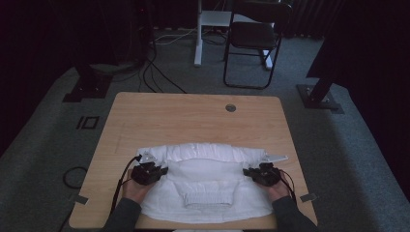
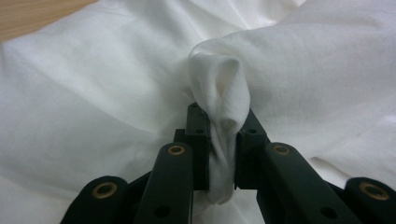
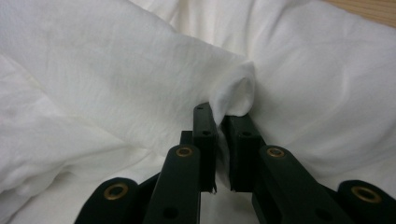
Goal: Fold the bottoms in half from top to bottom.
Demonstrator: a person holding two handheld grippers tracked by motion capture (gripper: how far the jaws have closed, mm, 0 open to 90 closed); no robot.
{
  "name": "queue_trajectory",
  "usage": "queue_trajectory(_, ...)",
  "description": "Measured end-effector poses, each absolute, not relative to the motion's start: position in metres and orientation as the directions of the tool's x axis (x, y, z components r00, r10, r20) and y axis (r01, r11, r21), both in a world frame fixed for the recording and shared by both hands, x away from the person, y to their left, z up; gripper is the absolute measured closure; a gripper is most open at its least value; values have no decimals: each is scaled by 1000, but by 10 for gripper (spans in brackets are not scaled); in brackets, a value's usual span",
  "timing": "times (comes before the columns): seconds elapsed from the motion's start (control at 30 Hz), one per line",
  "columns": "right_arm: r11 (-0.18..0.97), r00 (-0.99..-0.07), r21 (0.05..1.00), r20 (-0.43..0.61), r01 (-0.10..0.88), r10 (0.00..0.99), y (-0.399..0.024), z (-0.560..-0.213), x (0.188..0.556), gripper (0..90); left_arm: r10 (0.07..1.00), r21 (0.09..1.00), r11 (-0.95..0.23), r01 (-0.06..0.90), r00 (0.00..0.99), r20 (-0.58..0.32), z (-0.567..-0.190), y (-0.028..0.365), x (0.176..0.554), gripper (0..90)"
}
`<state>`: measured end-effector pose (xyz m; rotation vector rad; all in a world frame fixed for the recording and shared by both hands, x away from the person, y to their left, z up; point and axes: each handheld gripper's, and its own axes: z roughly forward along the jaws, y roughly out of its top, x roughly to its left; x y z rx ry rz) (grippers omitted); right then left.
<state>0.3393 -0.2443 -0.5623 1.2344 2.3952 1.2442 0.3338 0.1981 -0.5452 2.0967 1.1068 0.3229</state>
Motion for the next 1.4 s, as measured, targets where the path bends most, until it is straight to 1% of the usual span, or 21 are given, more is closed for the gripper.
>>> queue_trajectory(0.03, 308, -642, 743, 207, 594, 739, -244, -562, 339, 834, 794, 705, -362, 610, 598, -110, -545, 198, 334, 803)
queue_trajectory(0.13, 304, -621, 742, 188, 597, 761, -236, -561, 356, 834, 825, 689, -379, 618, 563, -52, -541, 192, 353, 803)
queue_trajectory(0.2, 311, -611, 737, 171, 600, 773, -231, -559, 367, 834, 831, 688, -377, 620, 554, -44, -541, 192, 359, 803)
queue_trajectory(0.23, 317, -606, 733, 161, 602, 779, -228, -558, 373, 835, 842, 688, -369, 626, 539, -39, -540, 191, 371, 803)
queue_trajectory(0.4, 317, -588, 729, 144, 606, 796, -221, -556, 400, 834, 868, 687, -354, 634, 497, -11, -538, 189, 399, 803)
queue_trajectory(0.43, 317, -588, 729, 144, 606, 796, -221, -556, 400, 834, 868, 687, -354, 634, 497, -11, -538, 189, 399, 803)
queue_trajectory(0.5, 307, -568, 727, 139, 615, 811, -217, -554, 418, 834, 886, 687, -338, 643, 464, 2, -538, 185, 413, 803)
queue_trajectory(0.7, 243, -514, 733, 167, 635, 841, -208, -555, 445, 835, 915, 693, -284, 663, 403, -11, -538, 178, 433, 804)
queue_trajectory(0.9, 233, -516, 725, 193, 648, 834, -210, -553, 448, 833, 913, 702, -256, 664, 406, -51, -532, 186, 436, 811)
queue_trajectory(0.93, 220, -518, 747, 189, 628, 834, -216, -547, 446, 835, 908, 737, -212, 642, 408, -94, -520, 195, 433, 815)
queue_trajectory(0.97, 195, -511, 763, 200, 616, 836, -221, -542, 445, 835, 904, 763, -190, 617, 413, -109, -511, 199, 429, 818)
queue_trajectory(1.0, 195, -511, 763, 200, 616, 836, -221, -542, 445, 835, 904, 763, -190, 617, 413, -109, -511, 199, 429, 820)
queue_trajectory(1.03, 108, -507, 809, 252, 578, 824, -234, -527, 441, 835, 896, 796, -160, 584, 424, -132, -498, 203, 425, 821)
queue_trajectory(1.07, 90, -514, 826, 257, 557, 818, -237, -521, 440, 836, 886, 832, -145, 536, 445, -132, -479, 204, 420, 822)
queue_trajectory(1.1, 86, -518, 844, 242, 530, 820, -239, -512, 437, 836, 886, 832, -145, 536, 445, -132, -479, 204, 420, 822)
queue_trajectory(1.13, 85, -521, 864, 217, 496, 826, -240, -502, 435, 836, 869, 868, -121, 482, 473, -142, -457, 205, 413, 823)
queue_trajectory(1.17, 69, -521, 888, 203, 455, 829, -243, -492, 431, 836, 863, 883, -111, 456, 485, -142, -448, 206, 409, 823)
queue_trajectory(1.2, 41, -520, 907, 202, 418, 830, -247, -483, 427, 835, 863, 883, -111, 456, 485, -142, -448, 206, 409, 823)
queue_trajectory(1.23, 20, -527, 921, 205, 389, 825, -251, -473, 422, 835, 846, 900, -102, 424, 513, -145, -435, 208, 401, 823)
queue_trajectory(1.3, 19, -534, 928, 197, 372, 822, -253, -469, 419, 835, 838, 903, -108, 415, 527, -141, -431, 209, 395, 823)
queue_trajectory(1.4, 71, -566, 939, 140, 336, 812, -255, -463, 403, 834, 823, 902, -127, 413, 551, -136, -433, 212, 383, 822)
